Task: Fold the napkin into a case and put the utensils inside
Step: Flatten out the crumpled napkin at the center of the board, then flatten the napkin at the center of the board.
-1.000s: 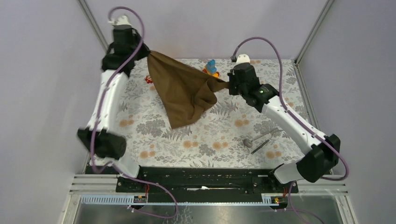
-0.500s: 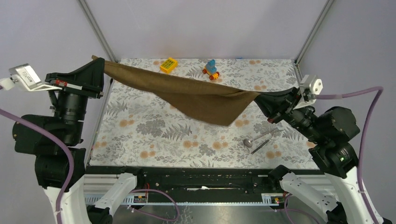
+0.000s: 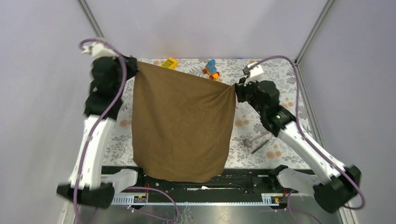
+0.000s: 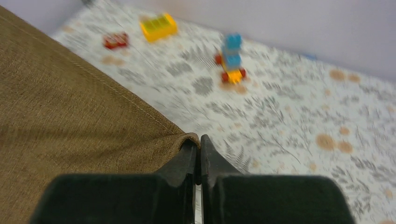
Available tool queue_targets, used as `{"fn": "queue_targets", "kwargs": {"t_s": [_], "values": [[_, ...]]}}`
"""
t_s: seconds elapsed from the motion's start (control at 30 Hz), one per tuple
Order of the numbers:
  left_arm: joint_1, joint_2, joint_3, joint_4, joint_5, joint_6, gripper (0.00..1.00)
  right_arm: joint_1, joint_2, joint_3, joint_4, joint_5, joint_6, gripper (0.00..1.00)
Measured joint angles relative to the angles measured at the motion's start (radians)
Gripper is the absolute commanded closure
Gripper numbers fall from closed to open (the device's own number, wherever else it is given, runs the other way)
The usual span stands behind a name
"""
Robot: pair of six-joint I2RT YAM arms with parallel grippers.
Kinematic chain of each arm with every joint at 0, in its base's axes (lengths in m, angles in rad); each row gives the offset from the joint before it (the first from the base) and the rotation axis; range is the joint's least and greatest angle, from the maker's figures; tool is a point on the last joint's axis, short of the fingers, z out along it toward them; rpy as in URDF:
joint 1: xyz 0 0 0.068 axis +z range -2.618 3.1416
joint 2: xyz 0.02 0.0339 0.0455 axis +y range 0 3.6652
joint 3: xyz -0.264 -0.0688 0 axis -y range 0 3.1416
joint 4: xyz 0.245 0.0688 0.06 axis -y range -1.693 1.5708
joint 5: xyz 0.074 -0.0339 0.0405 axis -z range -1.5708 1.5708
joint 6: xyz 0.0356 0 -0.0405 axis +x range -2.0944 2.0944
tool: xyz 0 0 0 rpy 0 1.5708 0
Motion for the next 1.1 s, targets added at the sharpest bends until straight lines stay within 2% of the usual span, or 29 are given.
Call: {"fn": "queue_targets", "kwargs": {"t_s": [0.07, 0.13, 0.17, 0.2, 0.23, 0.33, 0.37, 0.4, 0.43, 0.47, 0.5, 0.57, 0.7, 0.83, 0.93, 1.1], "values": [[0.0, 0.124, -0.017, 0.021, -0.032, 0.002, 1.0, -0.043, 0.122, -0.016, 0.042, 0.014, -0.015, 0.69], [0.0, 0.261, -0.021, 0.038, -0.067, 0.005, 1.0, -0.08, 0.223, -0.018, 0.084, 0.017, -0.018, 0.58], [0.001, 0.344, -0.021, 0.045, -0.09, 0.007, 1.0, -0.102, 0.284, -0.01, 0.105, 0.022, -0.026, 0.38], [0.006, 0.419, -0.019, 0.043, -0.105, 0.006, 0.97, -0.121, 0.356, 0.013, 0.11, 0.035, -0.031, 0.28], [0.014, 0.494, -0.006, 0.026, -0.11, 0.006, 0.85, -0.143, 0.447, 0.059, 0.098, 0.057, -0.032, 0.25], [0.064, 0.741, 0.108, -0.069, -0.114, 0.002, 0.33, -0.188, 0.762, 0.35, -0.085, 0.145, -0.013, 0.13], [0.082, 0.808, 0.161, -0.116, -0.109, 0.0, 0.26, -0.198, 0.872, 0.493, -0.193, 0.183, -0.001, 0.12], [0.102, 0.868, 0.215, -0.154, -0.107, -0.004, 0.22, -0.203, 0.944, 0.595, -0.276, 0.209, 0.015, 0.12], [0.117, 0.908, 0.256, -0.183, -0.105, -0.004, 0.19, -0.207, 0.993, 0.674, -0.344, 0.231, 0.028, 0.11], [0.128, 0.922, 0.276, -0.204, -0.103, 0.002, 0.1, -0.211, 1.03, 0.742, -0.422, 0.252, 0.047, 0.09], [0.143, 0.922, 0.281, -0.226, -0.103, 0.005, 0.04, -0.213, 1.034, 0.758, -0.47, 0.256, 0.065, 0.08], [0.155, 0.872, 0.258, -0.238, -0.09, 0.015, 0.01, -0.213, 0.98, 0.709, -0.531, 0.216, 0.105, 0.05], [0.146, 0.604, 0.025, -0.164, 0.012, 0.012, 0.01, -0.206, 0.753, 0.433, -0.494, -0.058, 0.232, 0.1], [0.131, 0.385, -0.183, -0.072, 0.125, -0.02, 0.01, -0.184, 0.688, 0.292, -0.354, -0.254, 0.363, 0.29], [0.133, 0.372, -0.297, 0.025, 0.183, -0.058, 0.01, -0.175, 0.74, 0.272, -0.262, -0.315, 0.433, 0.34], [0.134, 0.515, -0.417, 0.16, 0.252, -0.145, 0.01, -0.175, 0.893, 0.296, -0.133, -0.366, 0.523, 0.37]]}}
